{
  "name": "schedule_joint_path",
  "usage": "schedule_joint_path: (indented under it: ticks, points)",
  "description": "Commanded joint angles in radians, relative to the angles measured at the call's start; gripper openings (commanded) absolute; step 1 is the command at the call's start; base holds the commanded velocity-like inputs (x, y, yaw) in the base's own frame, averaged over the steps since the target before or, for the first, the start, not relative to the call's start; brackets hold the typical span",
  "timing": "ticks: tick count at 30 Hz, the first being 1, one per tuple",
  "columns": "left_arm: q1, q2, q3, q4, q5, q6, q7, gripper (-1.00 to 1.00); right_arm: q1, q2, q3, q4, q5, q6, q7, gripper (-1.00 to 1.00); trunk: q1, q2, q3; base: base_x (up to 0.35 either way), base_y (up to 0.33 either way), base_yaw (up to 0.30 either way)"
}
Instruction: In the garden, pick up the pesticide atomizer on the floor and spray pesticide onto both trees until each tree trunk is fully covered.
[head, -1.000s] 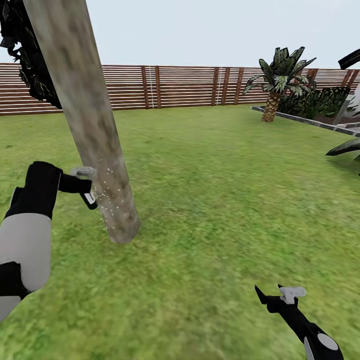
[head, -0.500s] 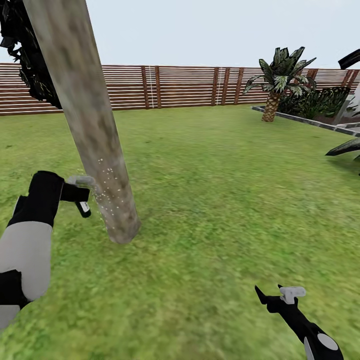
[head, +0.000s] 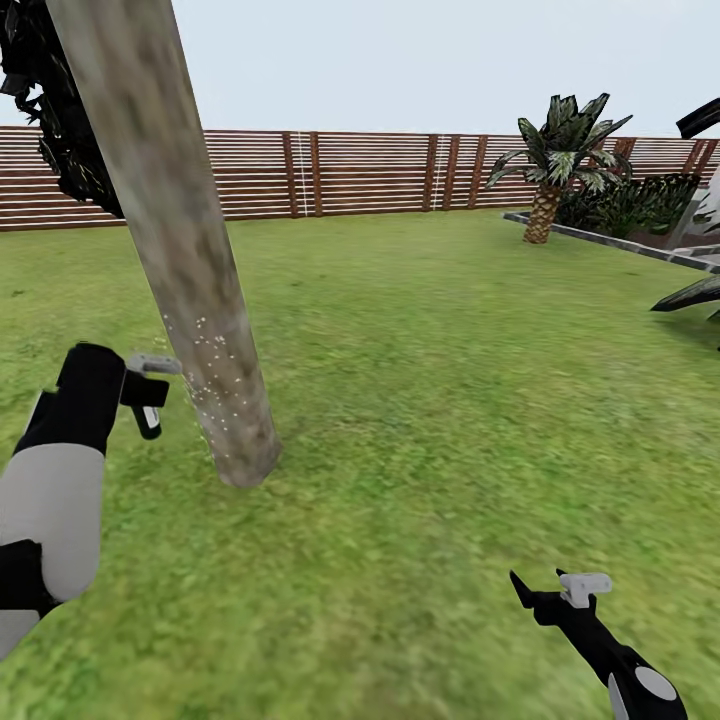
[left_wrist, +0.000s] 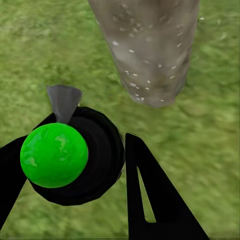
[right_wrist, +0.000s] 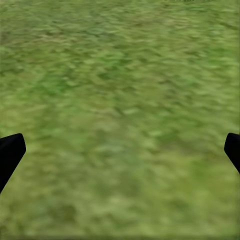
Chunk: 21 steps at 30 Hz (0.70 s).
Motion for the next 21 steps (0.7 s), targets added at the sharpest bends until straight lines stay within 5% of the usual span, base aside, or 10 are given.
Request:
schedule_joint_path:
  ticks: [1, 8, 9, 10, 12, 16, 19, 21]
  points:
    - [0.001, -0.001, 0.002, 0.009, -0.007, -0.001, -0.010, -1.00, -0.001, 0.001, -0.004, 0.000, 0.011, -0.007, 0.005, 1.00, 0.000, 0.000, -0.001, 0.000, 0.000, 0.000]
    - [0.024, 0.000, 0.010, 0.053, 0.012, -0.006, -0.010, -1.00, -0.001, 0.001, -0.005, 0.000, 0.011, -0.007, 0.005, 1.00, 0.000, 0.000, -0.001, 0.000, 0.000, 0.000]
    - [0.035, 0.000, 0.012, 0.054, 0.027, -0.006, -0.012, -1.00, -0.001, 0.001, -0.005, 0.000, 0.011, -0.007, 0.005, 1.00, 0.000, 0.000, -0.001, 0.000, 0.000, 0.000]
    - [0.069, -0.003, 0.019, 0.056, 0.090, -0.011, -0.016, -1.00, -0.001, 0.001, -0.005, 0.000, 0.011, -0.007, 0.005, 1.00, 0.000, 0.000, -0.001, 0.000, 0.000, 0.000]
    - [0.108, -0.007, 0.018, 0.072, 0.155, -0.055, -0.014, -1.00, -0.001, 0.001, -0.005, 0.000, 0.011, -0.007, 0.005, 1.00, 0.000, 0.000, -0.001, 0.000, 0.000, 0.000]
    - [0.143, -0.013, 0.020, 0.200, 0.196, -0.151, -0.006, -1.00, -0.001, 0.001, -0.004, 0.000, 0.011, -0.007, 0.005, 1.00, 0.000, 0.000, -0.001, 0.000, 0.000, 0.000]
    - [0.147, -0.013, 0.022, 0.272, 0.202, -0.184, 0.044, -1.00, -0.001, 0.001, -0.004, 0.000, 0.011, -0.007, 0.005, 1.00, 0.000, 0.000, -0.001, 0.000, 0.000, 0.000]
    - [0.148, -0.017, 0.024, 0.318, 0.241, -0.222, 0.118, -1.00, -0.001, 0.001, -0.003, 0.000, 0.011, -0.007, 0.006, 1.00, 0.000, 0.000, -0.001, 0.000, 0.000, 0.000]
